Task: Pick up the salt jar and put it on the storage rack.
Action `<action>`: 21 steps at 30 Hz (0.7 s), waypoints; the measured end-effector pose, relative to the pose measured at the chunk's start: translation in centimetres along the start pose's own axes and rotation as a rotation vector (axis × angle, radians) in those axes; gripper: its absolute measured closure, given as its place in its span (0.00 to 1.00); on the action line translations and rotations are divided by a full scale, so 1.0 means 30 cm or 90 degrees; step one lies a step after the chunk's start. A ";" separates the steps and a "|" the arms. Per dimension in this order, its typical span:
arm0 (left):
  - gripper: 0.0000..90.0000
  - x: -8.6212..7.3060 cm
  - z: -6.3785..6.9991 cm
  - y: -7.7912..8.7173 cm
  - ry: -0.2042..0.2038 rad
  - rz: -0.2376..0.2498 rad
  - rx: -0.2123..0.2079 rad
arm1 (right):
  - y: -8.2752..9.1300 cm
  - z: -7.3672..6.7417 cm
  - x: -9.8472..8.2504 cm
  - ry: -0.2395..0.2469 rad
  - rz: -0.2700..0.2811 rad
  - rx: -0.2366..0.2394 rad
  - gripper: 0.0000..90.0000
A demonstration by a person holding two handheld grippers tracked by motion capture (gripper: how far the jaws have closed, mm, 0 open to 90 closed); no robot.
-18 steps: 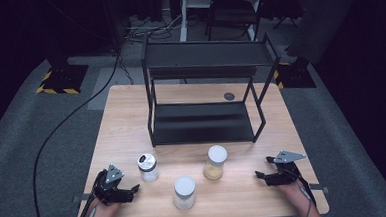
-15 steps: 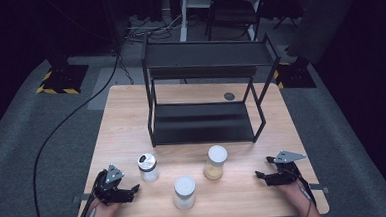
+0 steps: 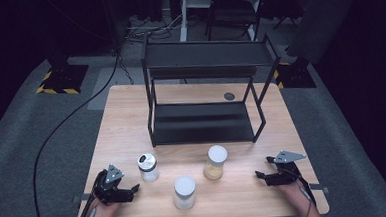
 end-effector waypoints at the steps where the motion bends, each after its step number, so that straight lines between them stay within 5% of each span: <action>1: 0.08 0.000 0.001 0.000 0.001 0.000 0.001 | 0.000 0.000 0.000 0.000 0.000 0.000 0.20; 13: 0.09 -0.022 -0.012 0.035 0.032 0.033 0.005 | 0.000 0.000 0.000 0.000 0.000 0.000 0.20; 21: 0.09 -0.011 0.016 0.123 0.020 0.114 0.014 | 0.000 0.000 0.000 0.000 0.000 0.000 0.20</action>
Point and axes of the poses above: each handheld gripper's, and its own axes: y roughly backward along the jaws, x roughly out of its top, z roughly to its right, the point moved 2 cm from there along -y, roughly forward along the jaws, and after that the axes turned 7 degrees about x, right-handed, at the moved point
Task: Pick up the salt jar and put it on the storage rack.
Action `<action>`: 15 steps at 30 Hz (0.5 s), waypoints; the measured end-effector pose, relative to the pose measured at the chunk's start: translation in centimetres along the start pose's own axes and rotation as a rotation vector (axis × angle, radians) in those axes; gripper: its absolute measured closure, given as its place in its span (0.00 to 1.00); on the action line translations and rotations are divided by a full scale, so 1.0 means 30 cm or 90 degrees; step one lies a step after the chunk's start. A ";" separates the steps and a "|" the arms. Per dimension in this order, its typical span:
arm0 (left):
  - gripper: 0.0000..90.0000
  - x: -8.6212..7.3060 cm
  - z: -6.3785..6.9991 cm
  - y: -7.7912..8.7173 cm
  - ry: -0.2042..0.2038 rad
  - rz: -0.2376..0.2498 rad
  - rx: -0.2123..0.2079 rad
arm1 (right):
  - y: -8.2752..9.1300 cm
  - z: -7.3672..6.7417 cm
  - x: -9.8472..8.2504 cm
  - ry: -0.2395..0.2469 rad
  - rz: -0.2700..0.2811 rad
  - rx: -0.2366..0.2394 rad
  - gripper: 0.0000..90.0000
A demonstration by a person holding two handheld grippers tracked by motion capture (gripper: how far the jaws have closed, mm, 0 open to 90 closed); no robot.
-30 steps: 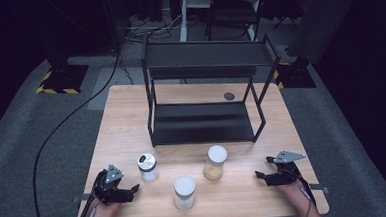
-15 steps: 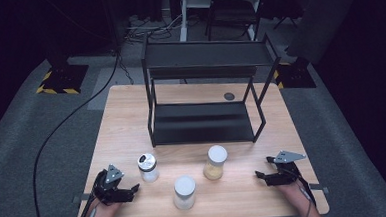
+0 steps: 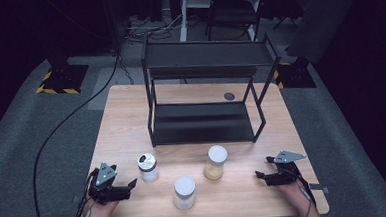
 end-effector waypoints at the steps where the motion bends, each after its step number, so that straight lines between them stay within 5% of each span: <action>1: 0.09 0.004 0.003 0.011 -0.004 0.010 0.001 | 0.000 0.000 0.000 0.000 0.000 0.000 0.20; 6: 0.09 0.018 0.027 0.069 -0.006 0.066 0.004 | 0.000 -0.001 0.000 -0.001 0.000 -0.001 0.20; 15: 0.09 0.025 0.050 0.107 -0.003 0.119 0.005 | 0.000 -0.001 0.000 -0.001 0.001 -0.002 0.20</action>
Point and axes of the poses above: each handheld gripper's, and its own axes: y roughly backward along the jaws, x roughly out of its top, z roughly to its right, the point moved 2 cm from there along -y, roughly forward along the jaws, and after that the axes turned 7 degrees about x, right-handed, at the moved point
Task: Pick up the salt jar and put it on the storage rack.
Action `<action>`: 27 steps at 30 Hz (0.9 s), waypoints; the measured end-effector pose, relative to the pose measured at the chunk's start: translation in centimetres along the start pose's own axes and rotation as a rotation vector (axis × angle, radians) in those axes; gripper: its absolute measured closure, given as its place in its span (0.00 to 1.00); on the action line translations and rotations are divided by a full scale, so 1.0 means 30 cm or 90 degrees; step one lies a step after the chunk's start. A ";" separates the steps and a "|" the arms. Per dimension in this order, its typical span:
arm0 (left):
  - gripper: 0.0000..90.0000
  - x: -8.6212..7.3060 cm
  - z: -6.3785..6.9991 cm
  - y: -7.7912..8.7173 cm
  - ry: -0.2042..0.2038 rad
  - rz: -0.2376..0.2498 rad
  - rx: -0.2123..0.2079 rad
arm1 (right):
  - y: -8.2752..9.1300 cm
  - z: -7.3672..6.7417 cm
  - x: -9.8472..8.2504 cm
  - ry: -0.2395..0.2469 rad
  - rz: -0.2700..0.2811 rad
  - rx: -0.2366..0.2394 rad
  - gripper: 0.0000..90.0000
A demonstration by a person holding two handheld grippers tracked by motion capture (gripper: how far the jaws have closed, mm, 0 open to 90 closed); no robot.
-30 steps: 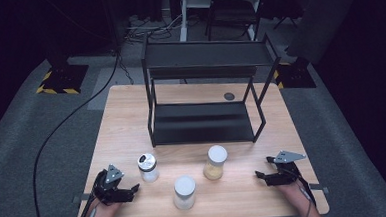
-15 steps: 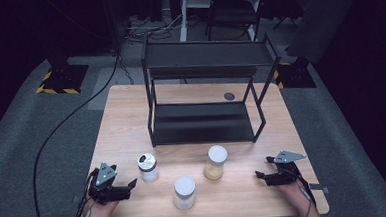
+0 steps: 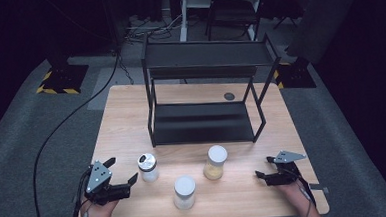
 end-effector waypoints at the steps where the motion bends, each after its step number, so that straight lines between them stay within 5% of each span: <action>1: 0.09 0.001 0.003 0.000 -0.001 0.003 0.001 | 0.000 0.000 0.000 0.000 0.000 0.000 0.20; 27: 0.10 0.053 0.049 -0.137 0.005 0.034 -0.053 | -0.001 -0.004 0.000 -0.002 0.001 -0.003 0.20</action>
Point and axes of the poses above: each handheld gripper's, and its own axes: y roughly backward along the jaws, x roughly out of its top, z roughly to its right, the point moved 2 cm from there along -y, roughly forward along the jaws, and after that the axes turned 7 degrees about x, right-handed, at the moved point
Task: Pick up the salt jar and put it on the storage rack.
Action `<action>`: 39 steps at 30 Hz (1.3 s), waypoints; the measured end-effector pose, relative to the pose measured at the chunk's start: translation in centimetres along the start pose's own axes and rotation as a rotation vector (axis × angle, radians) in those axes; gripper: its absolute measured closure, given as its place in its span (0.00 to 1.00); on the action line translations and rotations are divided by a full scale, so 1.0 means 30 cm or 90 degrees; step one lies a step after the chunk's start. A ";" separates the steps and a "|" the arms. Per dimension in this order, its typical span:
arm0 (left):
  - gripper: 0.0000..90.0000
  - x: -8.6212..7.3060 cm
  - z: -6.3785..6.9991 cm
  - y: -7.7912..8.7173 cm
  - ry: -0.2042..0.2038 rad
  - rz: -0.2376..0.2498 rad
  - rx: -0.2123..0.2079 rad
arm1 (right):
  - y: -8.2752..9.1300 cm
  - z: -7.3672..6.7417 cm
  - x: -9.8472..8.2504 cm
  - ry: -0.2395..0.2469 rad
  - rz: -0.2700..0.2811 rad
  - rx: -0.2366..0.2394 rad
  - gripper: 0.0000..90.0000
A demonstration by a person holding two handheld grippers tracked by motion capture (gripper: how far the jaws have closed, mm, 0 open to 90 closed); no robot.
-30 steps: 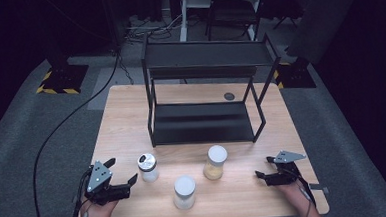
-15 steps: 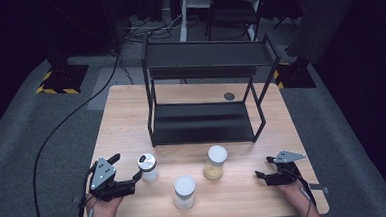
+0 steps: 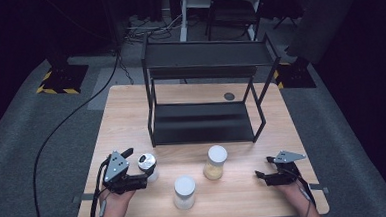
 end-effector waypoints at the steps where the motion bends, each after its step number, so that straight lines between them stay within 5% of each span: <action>1: 0.10 0.001 0.001 -0.006 0.000 0.001 -0.001 | 0.000 0.000 0.000 0.000 0.000 0.000 0.20; 12: 0.11 -0.044 0.001 -0.060 0.024 -0.031 -0.004 | 0.000 -0.001 0.000 -0.001 0.000 -0.001 0.20; 20: 0.13 -0.077 0.030 -0.086 0.005 -0.047 0.018 | 0.000 -0.001 0.000 0.000 0.000 -0.001 0.21; 33: 0.18 -0.090 0.001 -0.137 0.035 -0.121 0.017 | 0.001 -0.001 0.000 -0.001 0.000 -0.002 0.21; 39: 0.32 -0.081 0.010 -0.143 0.006 -0.129 0.007 | 0.001 -0.002 -0.001 -0.001 0.001 -0.002 0.21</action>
Point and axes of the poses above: each handheld gripper's, and its own axes: y roughly backward along the jaws, x roughly out of its top, z roughly to its right, the point moved 2 cm from there along -y, roughly forward along the jaws, and after that the axes turned 7 degrees about x, right-handed, at the moved point
